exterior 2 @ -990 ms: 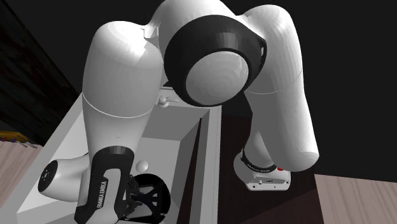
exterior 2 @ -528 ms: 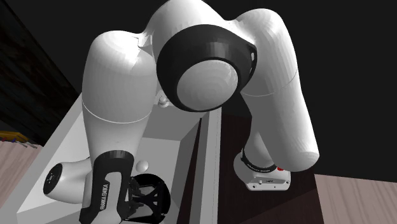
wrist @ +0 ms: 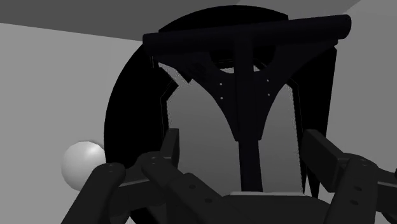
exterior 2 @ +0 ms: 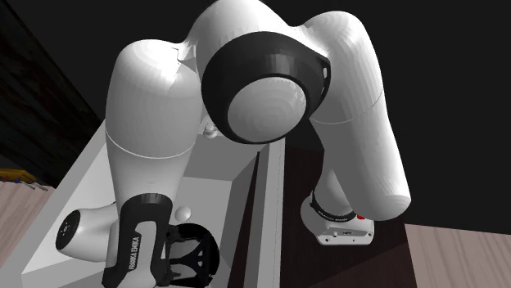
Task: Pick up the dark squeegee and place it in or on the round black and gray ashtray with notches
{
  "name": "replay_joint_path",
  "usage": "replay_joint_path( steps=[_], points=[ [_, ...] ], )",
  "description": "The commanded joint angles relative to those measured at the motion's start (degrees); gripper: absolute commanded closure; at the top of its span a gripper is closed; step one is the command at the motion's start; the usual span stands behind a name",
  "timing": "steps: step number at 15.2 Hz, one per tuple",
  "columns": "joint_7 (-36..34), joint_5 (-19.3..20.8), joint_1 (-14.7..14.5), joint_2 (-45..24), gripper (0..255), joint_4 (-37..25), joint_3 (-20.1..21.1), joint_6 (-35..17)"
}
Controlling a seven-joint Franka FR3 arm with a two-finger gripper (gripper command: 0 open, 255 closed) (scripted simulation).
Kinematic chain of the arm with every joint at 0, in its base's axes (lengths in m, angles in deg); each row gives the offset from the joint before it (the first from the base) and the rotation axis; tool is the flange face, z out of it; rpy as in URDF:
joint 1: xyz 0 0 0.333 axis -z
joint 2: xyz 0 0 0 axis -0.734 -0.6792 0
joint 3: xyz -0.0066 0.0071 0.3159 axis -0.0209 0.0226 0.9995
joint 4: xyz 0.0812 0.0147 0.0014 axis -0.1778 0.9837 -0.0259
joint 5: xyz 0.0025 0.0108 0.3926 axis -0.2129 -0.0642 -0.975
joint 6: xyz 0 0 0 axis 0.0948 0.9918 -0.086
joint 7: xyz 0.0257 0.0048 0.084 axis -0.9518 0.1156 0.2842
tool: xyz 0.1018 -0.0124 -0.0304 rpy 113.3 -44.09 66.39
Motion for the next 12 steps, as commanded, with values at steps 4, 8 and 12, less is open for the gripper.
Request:
replay_joint_path(
  steps=[4,8,12],
  points=[
    [0.65,-0.97,0.49,3.48,0,-1.93,0.66,5.37],
    [0.81,-1.20,0.59,4.31,0,-2.55,0.79,6.79],
    [0.81,-1.20,0.59,4.31,0,-2.55,0.79,6.79]
  ],
)
